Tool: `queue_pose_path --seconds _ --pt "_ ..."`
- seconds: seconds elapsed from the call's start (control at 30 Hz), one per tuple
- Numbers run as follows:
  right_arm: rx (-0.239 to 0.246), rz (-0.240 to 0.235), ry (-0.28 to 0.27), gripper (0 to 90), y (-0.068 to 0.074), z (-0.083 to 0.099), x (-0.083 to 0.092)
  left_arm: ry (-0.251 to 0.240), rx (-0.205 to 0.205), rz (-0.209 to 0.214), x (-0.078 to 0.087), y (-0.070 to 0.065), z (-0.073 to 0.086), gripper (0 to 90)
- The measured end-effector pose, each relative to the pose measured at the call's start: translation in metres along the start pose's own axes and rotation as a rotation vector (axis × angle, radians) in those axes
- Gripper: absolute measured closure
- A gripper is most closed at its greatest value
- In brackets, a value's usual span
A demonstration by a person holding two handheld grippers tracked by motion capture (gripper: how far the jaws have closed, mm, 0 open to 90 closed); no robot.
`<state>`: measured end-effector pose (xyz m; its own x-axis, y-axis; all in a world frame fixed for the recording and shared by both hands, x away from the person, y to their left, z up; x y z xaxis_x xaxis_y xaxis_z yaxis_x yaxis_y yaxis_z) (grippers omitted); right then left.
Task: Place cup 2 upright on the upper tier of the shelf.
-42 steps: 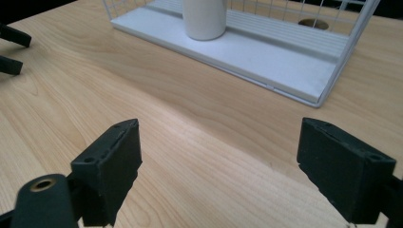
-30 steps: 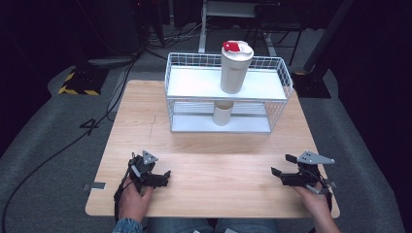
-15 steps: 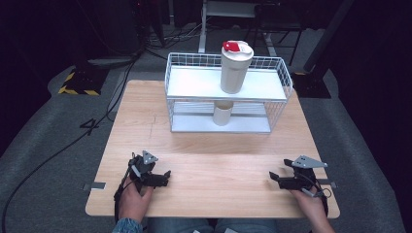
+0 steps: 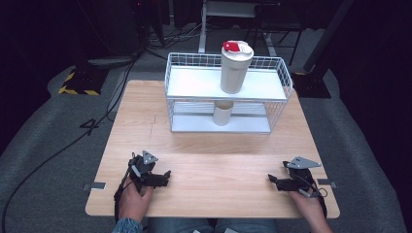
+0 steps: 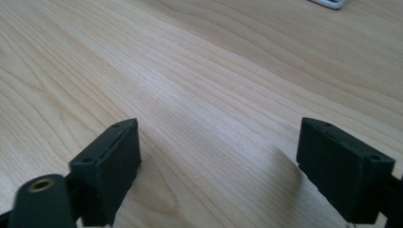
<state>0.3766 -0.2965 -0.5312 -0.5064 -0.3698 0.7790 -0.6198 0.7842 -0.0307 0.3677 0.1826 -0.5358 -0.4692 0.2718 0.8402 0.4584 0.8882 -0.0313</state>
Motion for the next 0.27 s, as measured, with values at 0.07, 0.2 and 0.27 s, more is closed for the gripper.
queue_pose_path --seconds 0.07,0.2,0.27 --pt "-0.017 -0.018 0.01 14.0 -0.0002 -0.0002 -0.001 0.0 0.0 0.0 0.0 0.0 0.0 0.5" --pt "-0.018 -0.017 0.012 13.6 -0.0002 -0.0002 -0.0011 0.0 0.0 0.0 0.0 0.0 0.0 0.5" --pt "-0.018 -0.016 0.012 13.5 -0.0002 -0.0002 -0.0011 0.001 -0.001 0.0 0.0001 0.0001 0.0001 0.5"
Point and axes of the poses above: each handheld gripper's, and its own axes: x roughly backward along the jaws, z roughly out of its underside, y roughly to its left, the point moved 4 cm from there along -x, roughly forward along the jaws, and after that the axes turned 9 degrees about y, right-handed, at the moved point
